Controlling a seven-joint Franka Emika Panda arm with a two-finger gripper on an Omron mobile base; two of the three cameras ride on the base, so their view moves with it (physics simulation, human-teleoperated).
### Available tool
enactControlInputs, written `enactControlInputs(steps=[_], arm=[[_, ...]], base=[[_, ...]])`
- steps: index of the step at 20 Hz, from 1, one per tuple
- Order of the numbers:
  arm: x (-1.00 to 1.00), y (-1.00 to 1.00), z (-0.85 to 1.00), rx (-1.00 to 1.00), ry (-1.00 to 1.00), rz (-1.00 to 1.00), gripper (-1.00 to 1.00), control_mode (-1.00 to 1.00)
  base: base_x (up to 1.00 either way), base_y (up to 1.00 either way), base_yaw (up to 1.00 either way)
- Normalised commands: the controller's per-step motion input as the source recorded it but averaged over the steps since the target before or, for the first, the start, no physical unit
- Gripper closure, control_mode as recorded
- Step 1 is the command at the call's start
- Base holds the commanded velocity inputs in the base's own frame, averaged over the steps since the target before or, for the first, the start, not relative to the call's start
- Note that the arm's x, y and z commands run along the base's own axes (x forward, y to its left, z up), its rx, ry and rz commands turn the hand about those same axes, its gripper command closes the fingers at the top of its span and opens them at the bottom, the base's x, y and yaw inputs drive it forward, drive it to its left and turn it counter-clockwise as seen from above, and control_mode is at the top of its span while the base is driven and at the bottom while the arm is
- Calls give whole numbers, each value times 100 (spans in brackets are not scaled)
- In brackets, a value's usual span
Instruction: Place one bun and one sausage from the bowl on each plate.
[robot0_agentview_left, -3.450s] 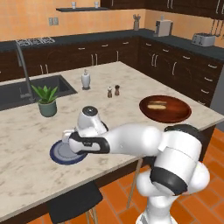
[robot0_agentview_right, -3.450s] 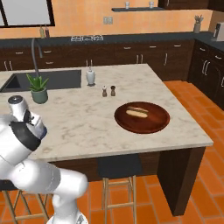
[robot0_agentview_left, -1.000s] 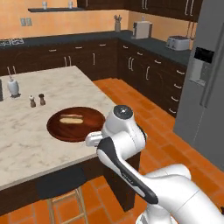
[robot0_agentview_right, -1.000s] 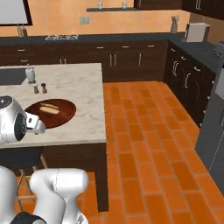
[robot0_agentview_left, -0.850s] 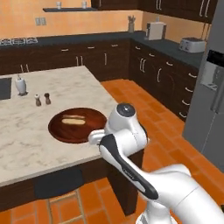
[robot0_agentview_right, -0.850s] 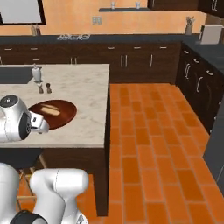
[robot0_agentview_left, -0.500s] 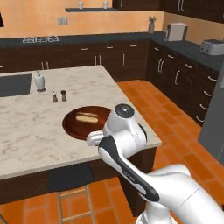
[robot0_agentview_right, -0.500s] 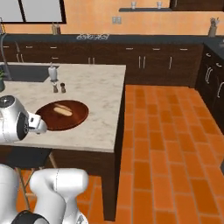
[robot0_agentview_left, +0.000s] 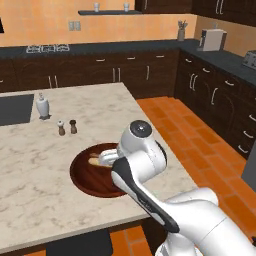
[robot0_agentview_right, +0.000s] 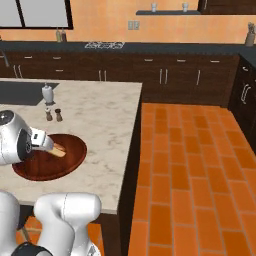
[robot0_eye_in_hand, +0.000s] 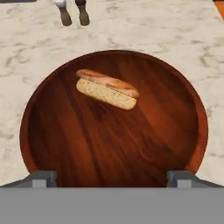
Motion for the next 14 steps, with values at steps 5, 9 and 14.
enactControlInputs(steps=[5, 9, 14], arm=[[74, 24, 65, -62, -21, 0, -100, -100], [48, 37, -23, -53, 37, 3, -100, -100], [17, 28, -63, -45, 23, 17, -100, -100]], base=[[0, 0, 0], [0, 0, 0], [0, 0, 0]])
